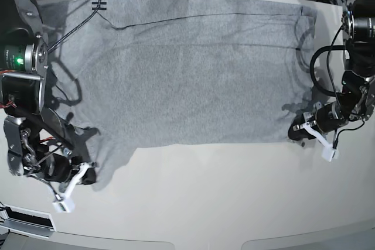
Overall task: Layout the t-shirt on the table in an organized manner, then fold the t-shirt properly
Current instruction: 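Grasp the hem corner with the left gripper and the other hem corner with the right, then lift the hem with both grippers and fold it over toward the shoulder edge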
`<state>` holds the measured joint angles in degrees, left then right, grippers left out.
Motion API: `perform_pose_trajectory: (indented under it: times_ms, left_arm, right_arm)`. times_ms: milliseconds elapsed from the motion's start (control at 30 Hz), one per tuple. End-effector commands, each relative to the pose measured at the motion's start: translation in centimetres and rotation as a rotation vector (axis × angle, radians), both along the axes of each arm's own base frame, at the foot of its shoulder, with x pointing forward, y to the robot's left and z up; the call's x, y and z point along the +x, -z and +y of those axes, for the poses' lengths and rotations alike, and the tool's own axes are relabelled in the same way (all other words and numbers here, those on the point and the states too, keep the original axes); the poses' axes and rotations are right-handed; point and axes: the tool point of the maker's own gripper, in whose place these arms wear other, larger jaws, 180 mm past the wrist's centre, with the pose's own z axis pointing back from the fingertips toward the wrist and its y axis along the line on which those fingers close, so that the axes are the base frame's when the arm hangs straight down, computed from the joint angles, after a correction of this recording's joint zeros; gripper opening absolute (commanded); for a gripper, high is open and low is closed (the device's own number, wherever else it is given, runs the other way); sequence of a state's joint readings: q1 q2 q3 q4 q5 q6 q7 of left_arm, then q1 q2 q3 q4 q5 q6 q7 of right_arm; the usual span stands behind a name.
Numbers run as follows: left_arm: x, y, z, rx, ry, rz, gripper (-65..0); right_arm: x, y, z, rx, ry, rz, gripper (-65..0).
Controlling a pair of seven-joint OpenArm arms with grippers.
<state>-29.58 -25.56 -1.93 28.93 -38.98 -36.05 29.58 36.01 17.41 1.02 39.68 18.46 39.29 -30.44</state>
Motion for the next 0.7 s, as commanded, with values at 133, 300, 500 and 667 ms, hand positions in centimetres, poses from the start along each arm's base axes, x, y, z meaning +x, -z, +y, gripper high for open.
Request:
perform_pose_trajectory:
  times_ms: [133, 300, 500, 667]
  left_arm:
    - [2.1, -2.5, 0.8, -0.004, -0.018, -0.081, -65.0]
    - [2.1, -2.5, 0.8, -0.005, -0.019, -0.082, -65.0]
    - [2.1, -2.5, 0.8, -0.004, -0.019, -0.082, -65.0]
    - [2.1, -2.5, 0.8, -0.004, -0.019, -0.082, -65.0]
  right_arm:
    - [1.0, 0.6, -0.4, -0.254, -0.030, 0.008, -65.0]
    - [2.1, 0.1, -1.8, -0.414, 0.046, -0.030, -65.0]
    - [4.2, -4.4, -0.4, -0.403, 0.061, -0.169, -65.0]
    - [3.7, -6.0, 3.2, -0.340, -0.115, -0.217, -65.0]
